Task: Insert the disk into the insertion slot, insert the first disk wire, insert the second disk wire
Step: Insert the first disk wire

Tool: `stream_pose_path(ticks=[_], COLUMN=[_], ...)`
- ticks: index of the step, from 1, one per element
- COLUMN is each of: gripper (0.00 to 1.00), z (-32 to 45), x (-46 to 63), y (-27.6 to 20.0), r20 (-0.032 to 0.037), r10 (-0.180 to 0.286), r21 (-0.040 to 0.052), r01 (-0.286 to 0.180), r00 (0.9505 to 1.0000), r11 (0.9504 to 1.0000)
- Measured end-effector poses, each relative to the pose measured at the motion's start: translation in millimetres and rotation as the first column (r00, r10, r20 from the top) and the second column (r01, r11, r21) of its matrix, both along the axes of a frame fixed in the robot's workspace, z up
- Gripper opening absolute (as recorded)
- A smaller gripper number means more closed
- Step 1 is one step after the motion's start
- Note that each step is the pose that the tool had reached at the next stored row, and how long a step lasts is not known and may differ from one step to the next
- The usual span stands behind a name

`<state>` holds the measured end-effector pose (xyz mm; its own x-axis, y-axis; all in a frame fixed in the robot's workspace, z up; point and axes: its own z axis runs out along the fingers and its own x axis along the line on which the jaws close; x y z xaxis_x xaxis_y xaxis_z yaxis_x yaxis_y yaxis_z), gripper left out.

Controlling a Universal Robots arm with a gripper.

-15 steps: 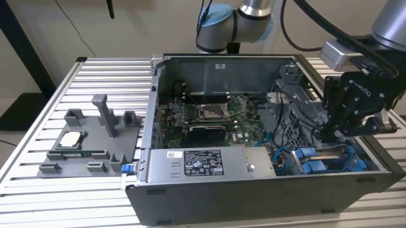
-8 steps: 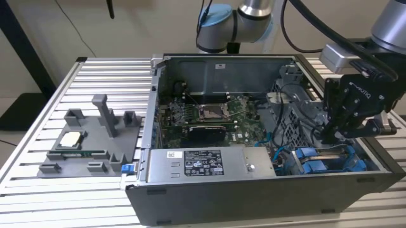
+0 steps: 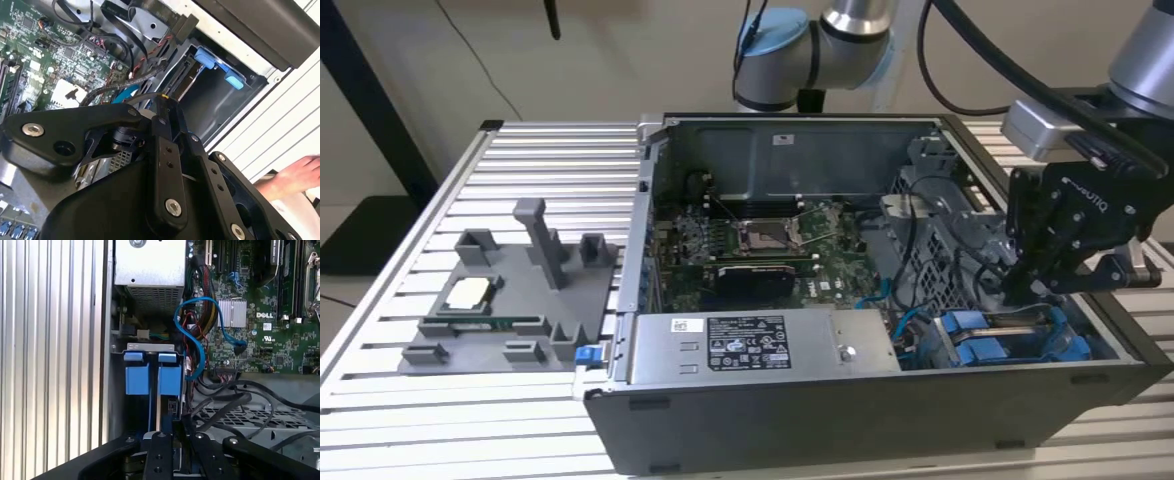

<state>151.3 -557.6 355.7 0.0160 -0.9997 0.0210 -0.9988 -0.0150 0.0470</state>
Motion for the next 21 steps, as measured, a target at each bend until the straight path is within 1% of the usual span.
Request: stream_pose_path(ticks=[9, 15, 21], gripper=[0.19, 0.19, 0.19], z=[-6.3, -10.8, -14.4], x=[10.8, 14.4, 15.6], y=[0.1, 0.0, 0.0], r20=[0.0000, 0.0000, 0.0000], r10=[0.000, 0.000, -0.002], r21=[-0.0001, -0.0004, -0.0006], r01=[0.000, 0.000, 0.002], r00=[1.0000, 1.0000, 1.0000], r11=[1.0000, 1.0000, 1.0000])
